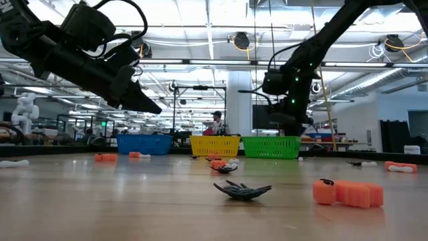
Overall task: Sort Halloween decoration
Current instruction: Put the white bone toy into the green bin
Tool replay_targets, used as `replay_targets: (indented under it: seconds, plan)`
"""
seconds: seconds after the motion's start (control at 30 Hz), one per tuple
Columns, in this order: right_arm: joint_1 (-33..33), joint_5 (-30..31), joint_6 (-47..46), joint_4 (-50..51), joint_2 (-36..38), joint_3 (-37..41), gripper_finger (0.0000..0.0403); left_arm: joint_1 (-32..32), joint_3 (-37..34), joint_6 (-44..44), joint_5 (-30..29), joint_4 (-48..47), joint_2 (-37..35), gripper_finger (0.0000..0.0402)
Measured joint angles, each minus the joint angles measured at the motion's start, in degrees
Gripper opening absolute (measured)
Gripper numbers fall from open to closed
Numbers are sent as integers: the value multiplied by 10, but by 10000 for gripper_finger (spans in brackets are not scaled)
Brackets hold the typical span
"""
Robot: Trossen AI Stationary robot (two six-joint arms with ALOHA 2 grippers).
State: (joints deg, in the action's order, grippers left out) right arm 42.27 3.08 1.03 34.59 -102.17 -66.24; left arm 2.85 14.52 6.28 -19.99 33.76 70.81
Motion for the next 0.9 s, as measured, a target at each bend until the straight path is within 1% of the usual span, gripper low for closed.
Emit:
replay_targets:
  seconds: [0.17, 0.4, 0.57, 0.7, 0.8, 0.9]
  plan:
    - [24, 32, 33, -3, 4, 0, 0, 0, 0, 5, 0, 0, 0, 0]
    - [59, 29, 84, -27, 5, 0, 0, 0, 0, 5, 0, 1, 0, 0]
    - [75, 28, 96, -26, 5, 0, 0, 0, 0, 7, 0, 1, 0, 0]
    - [73, 27, 99, -17, 5, 0, 0, 0, 0, 7, 0, 1, 0, 0]
    - [64, 26, 95, -5, 5, 0, 11, 0, 0, 7, 0, 1, 0, 0]
    - [52, 26, 89, 5, 5, 0, 37, 0, 0, 7, 0, 1, 0, 0]
